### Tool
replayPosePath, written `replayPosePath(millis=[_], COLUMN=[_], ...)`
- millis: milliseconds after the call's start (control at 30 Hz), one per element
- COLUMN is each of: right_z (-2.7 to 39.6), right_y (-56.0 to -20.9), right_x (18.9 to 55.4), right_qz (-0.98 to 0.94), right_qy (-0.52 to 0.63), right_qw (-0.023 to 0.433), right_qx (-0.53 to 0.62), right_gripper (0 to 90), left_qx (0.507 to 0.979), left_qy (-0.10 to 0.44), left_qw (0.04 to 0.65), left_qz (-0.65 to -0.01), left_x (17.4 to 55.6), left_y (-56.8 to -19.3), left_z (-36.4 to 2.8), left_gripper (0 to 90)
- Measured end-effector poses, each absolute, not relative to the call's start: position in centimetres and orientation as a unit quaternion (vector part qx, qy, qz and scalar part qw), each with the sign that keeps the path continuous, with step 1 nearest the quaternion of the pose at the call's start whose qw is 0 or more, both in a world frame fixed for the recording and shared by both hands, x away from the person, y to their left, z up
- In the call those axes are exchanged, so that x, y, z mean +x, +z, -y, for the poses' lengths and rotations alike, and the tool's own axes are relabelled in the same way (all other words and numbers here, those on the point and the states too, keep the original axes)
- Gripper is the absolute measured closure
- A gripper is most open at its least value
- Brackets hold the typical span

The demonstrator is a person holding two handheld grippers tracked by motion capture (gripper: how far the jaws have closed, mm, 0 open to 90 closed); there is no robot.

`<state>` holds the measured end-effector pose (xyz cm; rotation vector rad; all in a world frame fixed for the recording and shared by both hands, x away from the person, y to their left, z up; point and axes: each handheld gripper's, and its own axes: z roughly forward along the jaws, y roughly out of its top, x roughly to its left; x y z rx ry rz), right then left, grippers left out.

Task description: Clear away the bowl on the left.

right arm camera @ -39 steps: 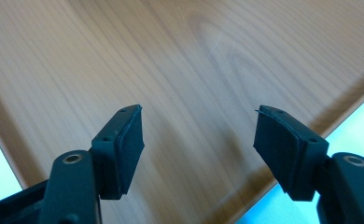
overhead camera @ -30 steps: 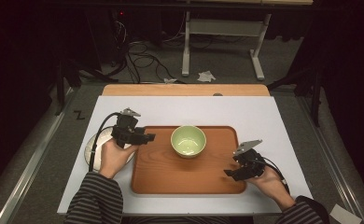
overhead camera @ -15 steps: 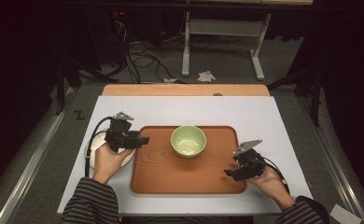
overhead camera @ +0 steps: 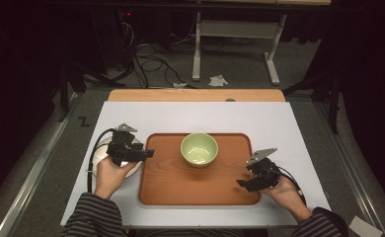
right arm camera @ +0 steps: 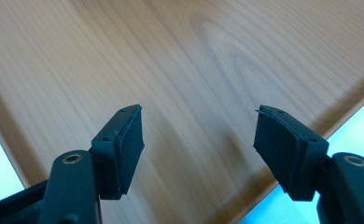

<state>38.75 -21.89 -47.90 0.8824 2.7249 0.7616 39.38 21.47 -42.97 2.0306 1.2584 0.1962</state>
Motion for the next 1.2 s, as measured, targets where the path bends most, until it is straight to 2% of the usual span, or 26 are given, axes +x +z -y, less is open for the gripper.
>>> replayPosePath(millis=[1200], right_z=[22.1], right_y=[-47.8], right_x=[38.7], right_qz=[-0.915], right_qy=[0.259], right_qw=[0.091], right_qx=[0.296], right_gripper=[34.4], left_qx=[0.818], left_qy=[0.074], left_qw=[0.338], left_qz=[-0.459], left_x=[37.5], left_y=[-45.1], left_z=[-18.7], left_gripper=[45.2])
